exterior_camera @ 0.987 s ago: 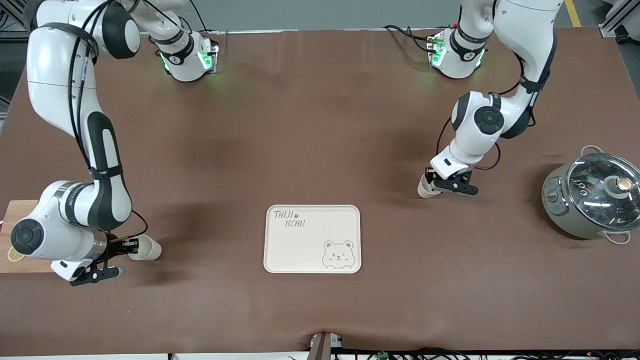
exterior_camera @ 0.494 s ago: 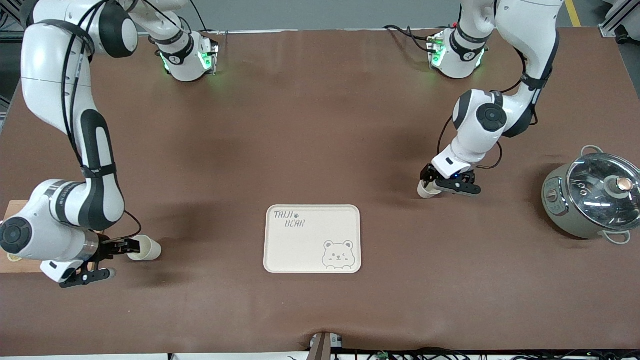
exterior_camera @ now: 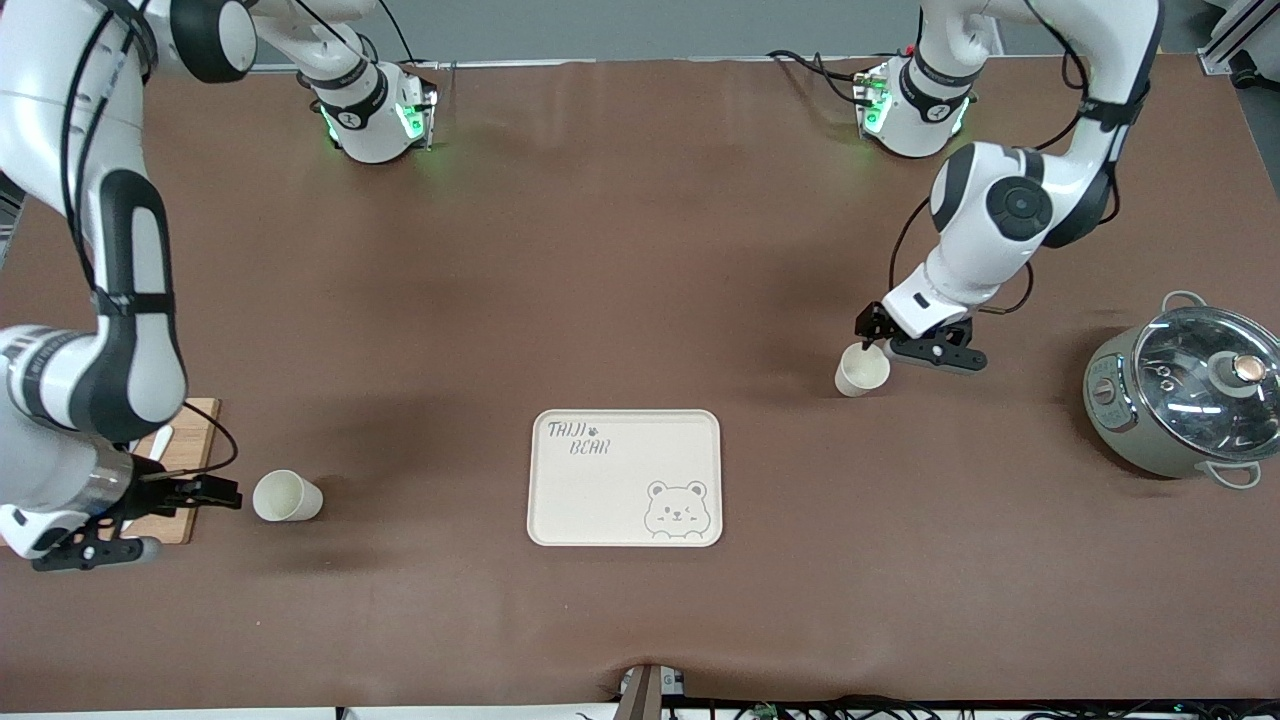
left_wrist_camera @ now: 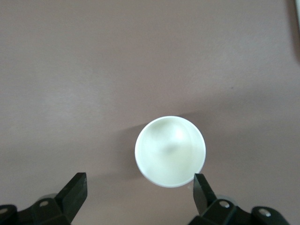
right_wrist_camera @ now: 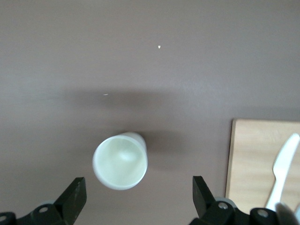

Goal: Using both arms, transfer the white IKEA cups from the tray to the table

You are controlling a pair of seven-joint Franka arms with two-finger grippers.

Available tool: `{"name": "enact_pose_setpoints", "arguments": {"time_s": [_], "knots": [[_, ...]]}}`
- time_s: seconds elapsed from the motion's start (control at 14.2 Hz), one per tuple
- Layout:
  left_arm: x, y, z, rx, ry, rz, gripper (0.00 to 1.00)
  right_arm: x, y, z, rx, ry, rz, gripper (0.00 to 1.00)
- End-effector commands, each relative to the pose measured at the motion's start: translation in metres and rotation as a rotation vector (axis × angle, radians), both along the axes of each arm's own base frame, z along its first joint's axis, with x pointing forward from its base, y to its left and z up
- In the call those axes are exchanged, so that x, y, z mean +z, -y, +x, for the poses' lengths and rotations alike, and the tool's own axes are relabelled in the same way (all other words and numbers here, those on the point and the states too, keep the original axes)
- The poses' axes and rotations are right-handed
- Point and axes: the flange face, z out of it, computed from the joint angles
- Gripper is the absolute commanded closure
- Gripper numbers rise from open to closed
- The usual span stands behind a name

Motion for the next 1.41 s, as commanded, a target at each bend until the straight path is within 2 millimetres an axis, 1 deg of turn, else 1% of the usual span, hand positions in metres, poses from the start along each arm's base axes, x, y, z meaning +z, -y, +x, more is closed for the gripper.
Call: {"name": "enact_pose_setpoints", "arguments": {"time_s": [0.0,0.14,0.21,0.35,0.42,0.49,0.56,0.63,0.71,0.78,0.85,0.92,0.99,1.06,1.13,1.27,1.34], "knots": [[0.045,0.004,0.037,0.063,0.010,-0.023,0.00,0.066,-0.009,-0.025,-0.062,-0.021,-0.008,0.00],[0.084,-0.010,0.077,0.107,-0.008,-0.011,0.00,0.102,-0.010,-0.039,-0.059,-0.022,0.000,0.00],[0.102,-0.012,0.090,0.098,-0.031,0.012,0.00,0.120,-0.011,-0.046,-0.057,-0.021,0.004,0.00],[0.136,-0.013,0.105,0.081,-0.052,0.064,0.00,0.146,-0.012,-0.064,-0.052,-0.020,0.003,0.00],[0.151,-0.020,0.109,0.090,-0.049,0.066,0.00,0.158,-0.012,-0.073,-0.050,-0.014,0.005,0.00],[0.164,-0.033,0.111,0.100,-0.034,0.061,0.00,0.173,-0.014,-0.082,-0.048,-0.008,0.012,0.00],[0.182,-0.044,0.109,0.105,-0.010,0.055,0.00,0.184,-0.014,-0.090,-0.049,-0.014,0.019,0.00],[0.196,-0.056,0.105,0.091,0.000,0.055,0.00,0.200,-0.015,-0.099,-0.049,-0.006,0.026,0.00],[0.209,-0.067,0.101,0.054,0.003,0.059,0.00,0.212,-0.015,-0.105,-0.055,0.001,0.029,0.00],[0.228,-0.085,0.097,0.032,0.004,0.060,0.00,0.219,-0.015,-0.111,-0.084,-0.004,0.034,0.00],[0.244,-0.095,0.096,0.021,-0.010,0.060,0.00,0.227,-0.015,-0.116,-0.099,-0.005,0.036,0.00],[0.261,-0.102,0.094,0.020,-0.022,0.063,0.00,0.234,-0.014,-0.122,-0.099,-0.007,0.034,0.00],[0.273,-0.104,0.091,0.020,-0.030,0.065,0.00,0.239,-0.016,-0.126,-0.093,-0.012,0.035,0.00],[0.280,-0.112,0.089,0.033,-0.041,0.067,0.00,0.245,-0.015,-0.133,-0.093,-0.020,0.036,0.00],[0.283,-0.114,0.085,0.035,-0.055,0.064,0.00,0.247,-0.015,-0.141,-0.093,-0.036,0.031,0.00],[0.301,-0.116,0.074,0.037,-0.040,0.060,0.00,0.247,-0.019,-0.163,-0.082,-0.039,0.013,0.00],[0.305,-0.115,0.070,0.034,-0.046,0.060,0.00,0.248,-0.019,-0.171,-0.081,-0.026,0.010,0.00]]}}
